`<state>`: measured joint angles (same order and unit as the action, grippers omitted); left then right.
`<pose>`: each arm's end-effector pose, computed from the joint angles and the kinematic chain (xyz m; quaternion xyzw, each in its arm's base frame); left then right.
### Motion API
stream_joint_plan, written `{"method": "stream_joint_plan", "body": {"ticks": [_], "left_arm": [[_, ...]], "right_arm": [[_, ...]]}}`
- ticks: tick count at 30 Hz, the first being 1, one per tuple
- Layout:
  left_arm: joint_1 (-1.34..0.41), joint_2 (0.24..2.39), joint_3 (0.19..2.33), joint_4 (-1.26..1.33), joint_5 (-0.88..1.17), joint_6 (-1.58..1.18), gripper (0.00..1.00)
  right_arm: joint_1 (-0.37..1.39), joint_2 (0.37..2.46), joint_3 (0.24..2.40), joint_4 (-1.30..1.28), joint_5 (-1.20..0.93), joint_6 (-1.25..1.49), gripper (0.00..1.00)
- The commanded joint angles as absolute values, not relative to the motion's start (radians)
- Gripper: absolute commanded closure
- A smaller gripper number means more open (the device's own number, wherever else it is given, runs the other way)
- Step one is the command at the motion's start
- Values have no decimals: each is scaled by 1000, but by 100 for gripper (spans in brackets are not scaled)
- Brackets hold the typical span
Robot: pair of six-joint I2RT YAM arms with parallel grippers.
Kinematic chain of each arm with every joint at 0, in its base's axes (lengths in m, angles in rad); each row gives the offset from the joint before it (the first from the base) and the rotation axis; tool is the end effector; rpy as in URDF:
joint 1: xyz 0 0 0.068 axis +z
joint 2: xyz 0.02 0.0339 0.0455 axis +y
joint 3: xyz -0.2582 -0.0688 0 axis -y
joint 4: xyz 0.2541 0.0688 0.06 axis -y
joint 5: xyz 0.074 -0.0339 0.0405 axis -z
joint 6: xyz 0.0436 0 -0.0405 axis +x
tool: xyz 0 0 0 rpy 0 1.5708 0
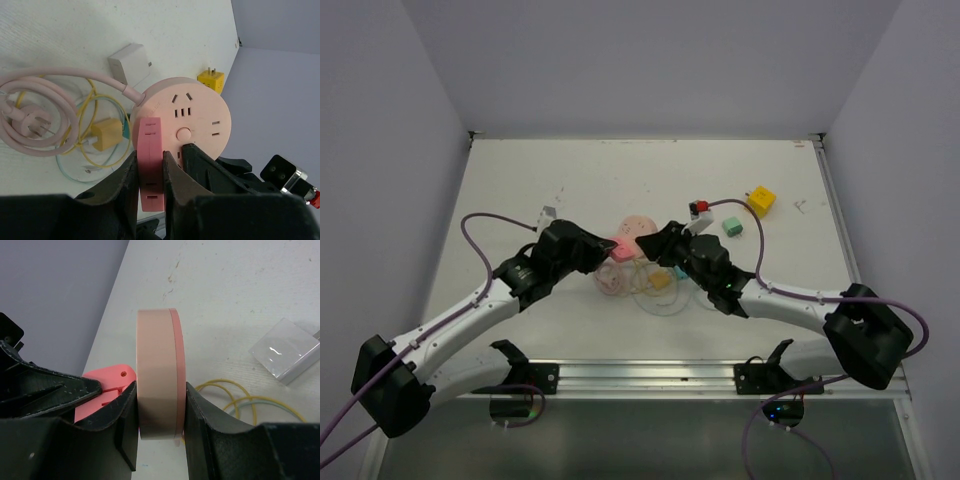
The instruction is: Pull the plug off the socket
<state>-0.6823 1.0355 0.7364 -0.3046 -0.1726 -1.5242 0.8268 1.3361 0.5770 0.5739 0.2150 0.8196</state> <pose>0.1949 -0.1487 0.2517 -0.3970 0.7887 -0.3791 0.2769 0.2101 0.2146 0.2118 0.0658 0.7653 0.4095 0.4923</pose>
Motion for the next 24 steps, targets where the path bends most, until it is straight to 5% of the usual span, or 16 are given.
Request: {"method": "stream_joint_plan", "body": {"ticks": [1,24], "left_arm": [[-684,934,781,-313,-202,-1537,100],[-560,831,888,-433,-232,-1439,100]], "right_arm": [[775,1373,575,358,522,742,100],[758,1451,578,353,525,792,100]]}}
